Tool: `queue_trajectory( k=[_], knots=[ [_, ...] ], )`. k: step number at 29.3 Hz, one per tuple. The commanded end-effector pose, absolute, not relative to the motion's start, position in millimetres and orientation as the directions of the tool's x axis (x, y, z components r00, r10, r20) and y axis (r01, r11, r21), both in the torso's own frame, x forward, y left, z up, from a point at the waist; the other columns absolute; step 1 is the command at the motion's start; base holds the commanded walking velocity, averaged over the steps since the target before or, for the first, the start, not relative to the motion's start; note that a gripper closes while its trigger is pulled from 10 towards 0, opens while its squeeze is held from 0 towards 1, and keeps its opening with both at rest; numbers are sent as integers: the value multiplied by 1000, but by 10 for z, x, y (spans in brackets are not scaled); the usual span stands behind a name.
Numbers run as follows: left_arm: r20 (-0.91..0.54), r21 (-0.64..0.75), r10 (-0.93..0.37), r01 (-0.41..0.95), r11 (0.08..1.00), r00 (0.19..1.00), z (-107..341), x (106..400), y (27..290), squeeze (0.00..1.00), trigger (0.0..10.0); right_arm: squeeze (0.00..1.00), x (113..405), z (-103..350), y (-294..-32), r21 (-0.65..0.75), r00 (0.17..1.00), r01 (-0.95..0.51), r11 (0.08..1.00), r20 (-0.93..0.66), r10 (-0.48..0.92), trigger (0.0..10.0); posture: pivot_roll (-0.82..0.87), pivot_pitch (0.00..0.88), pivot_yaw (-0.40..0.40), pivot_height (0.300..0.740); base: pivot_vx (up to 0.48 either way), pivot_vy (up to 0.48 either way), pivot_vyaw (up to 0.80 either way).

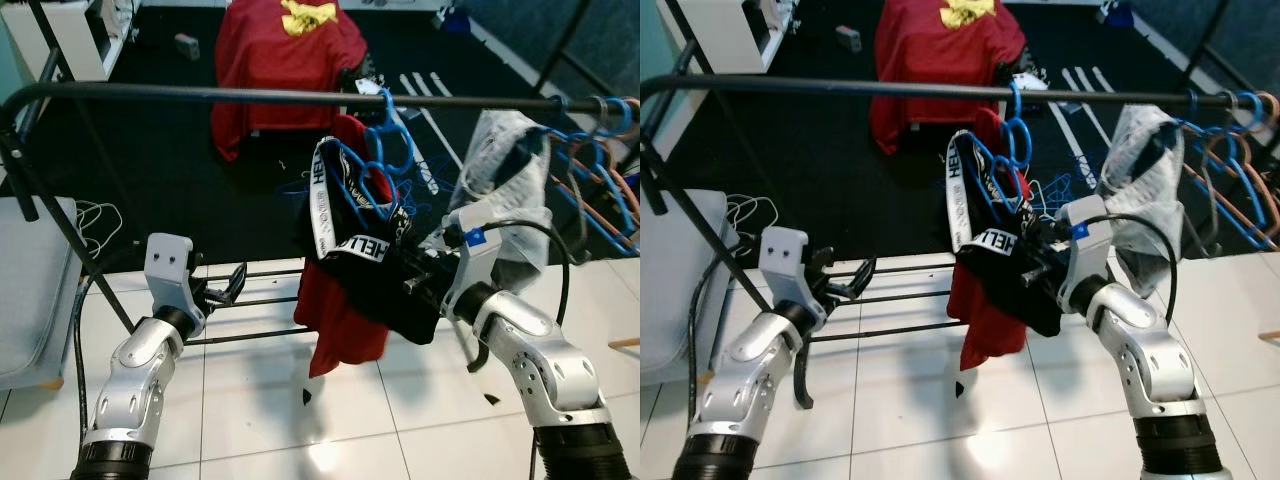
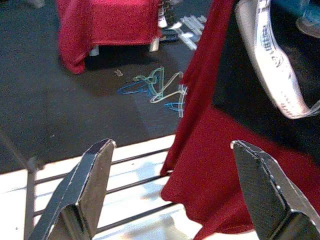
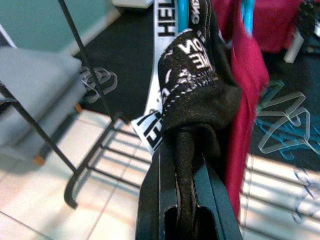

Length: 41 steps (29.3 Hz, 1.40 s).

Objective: Hang hanger

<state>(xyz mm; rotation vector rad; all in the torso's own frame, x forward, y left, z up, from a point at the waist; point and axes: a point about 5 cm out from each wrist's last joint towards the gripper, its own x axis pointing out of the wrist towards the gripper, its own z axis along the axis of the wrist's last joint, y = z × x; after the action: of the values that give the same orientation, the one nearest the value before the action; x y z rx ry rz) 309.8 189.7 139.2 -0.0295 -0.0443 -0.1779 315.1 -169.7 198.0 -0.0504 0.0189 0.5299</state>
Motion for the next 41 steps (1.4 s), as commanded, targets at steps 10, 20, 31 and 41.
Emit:
queue_trajectory(
  k=[10,20,31,41],
  knots=[
    [30,-47,-152,154,987,988,1357,3064,1830,0,10000,0,3147,2015,-1760,-122,870,-492,862,-40,491,10000,35,202,-65,740,226,0,0],
    [3,-28,-167,167,986,986,1318,3050,1803,0,10000,0,3170,2008,-1790,-130,887,-461,878,-68,456,10000,32,206,-63,740,0,0,0],
    [-29,5,-240,241,971,970,1272,3002,1696,0,10000,0,3196,1752,-1748,-18,889,-418,908,-217,404,10000,36,208,-63,740,0,0,0],
    [-31,16,-240,240,971,970,1272,3009,1694,0,10000,0,3218,1686,-1785,-10,888,-395,919,-259,379,10000,36,208,-64,740,0,0,0]
  ],
)
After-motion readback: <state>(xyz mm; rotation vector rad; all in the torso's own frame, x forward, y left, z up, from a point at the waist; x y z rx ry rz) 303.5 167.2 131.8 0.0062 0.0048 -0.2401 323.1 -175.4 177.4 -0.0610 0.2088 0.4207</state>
